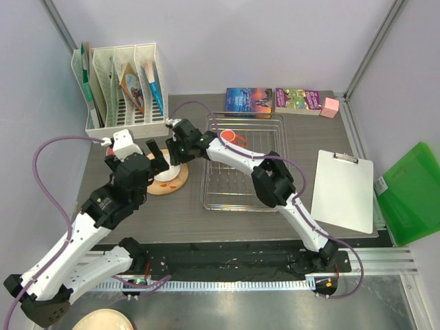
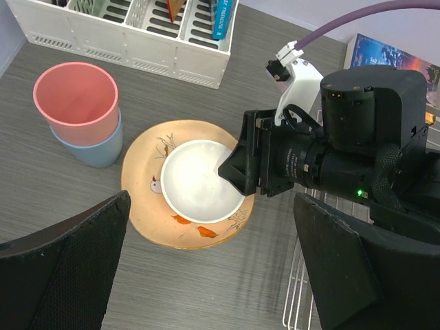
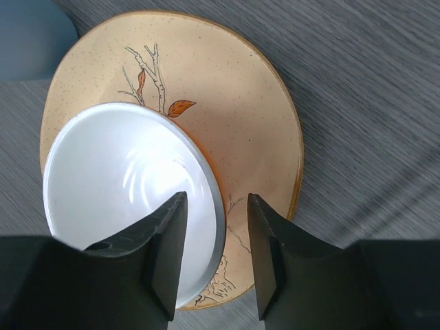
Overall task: Unload the mixed dishes from the dish rack
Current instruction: Place the bowl at the center of the board, then pick up the cup from the dish rack.
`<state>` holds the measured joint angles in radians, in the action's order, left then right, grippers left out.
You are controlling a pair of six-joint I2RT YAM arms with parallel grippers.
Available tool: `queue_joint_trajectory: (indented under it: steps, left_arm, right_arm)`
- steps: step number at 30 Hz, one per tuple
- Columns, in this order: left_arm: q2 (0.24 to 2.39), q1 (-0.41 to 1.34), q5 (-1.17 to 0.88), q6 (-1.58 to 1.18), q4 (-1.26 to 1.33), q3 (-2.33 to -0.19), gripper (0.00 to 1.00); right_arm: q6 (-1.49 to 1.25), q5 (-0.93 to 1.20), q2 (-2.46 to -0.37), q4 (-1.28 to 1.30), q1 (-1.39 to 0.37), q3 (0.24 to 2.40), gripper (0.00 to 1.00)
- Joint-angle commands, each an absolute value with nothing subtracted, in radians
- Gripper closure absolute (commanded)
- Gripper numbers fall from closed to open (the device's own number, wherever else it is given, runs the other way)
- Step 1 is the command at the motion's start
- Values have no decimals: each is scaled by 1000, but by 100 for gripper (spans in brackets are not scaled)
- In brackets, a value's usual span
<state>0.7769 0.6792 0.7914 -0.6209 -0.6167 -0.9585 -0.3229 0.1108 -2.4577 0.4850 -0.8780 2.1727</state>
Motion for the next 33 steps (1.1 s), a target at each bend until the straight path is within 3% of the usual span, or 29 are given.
queue_joint_trajectory:
  steps: [1,9,14,18,21,27,33]
  left_arm:
    - [776,678,787,-626,-563,-945,0]
    - [798,678,752,-597,-500,-959,0]
    - [885,680,692,-588,-463,-1006,0]
    - [991,680,540,-561,-379,-1034,0]
    - [1136,677,408,-583,-304,-1072,0]
    - [1486,670,103,-480,-295,-1322,0]
    - [1693,670,55,-367,-250,-1482,0]
  right_arm:
    - [-321,106,-2344,439,-885,2169,53]
    - [-338,-84,-1955,194,-868,1855,45]
    - [-315,-291,-1706,203,-867,1712,44]
    - [-314,-435,-1490,132,-862,1472,44]
    - [-334,-497,-1332,68,-858,1207,46]
    - [-387,-580,-1084,52,-857,970,47]
    - [-390,-650,-922,0,-854,787,47]
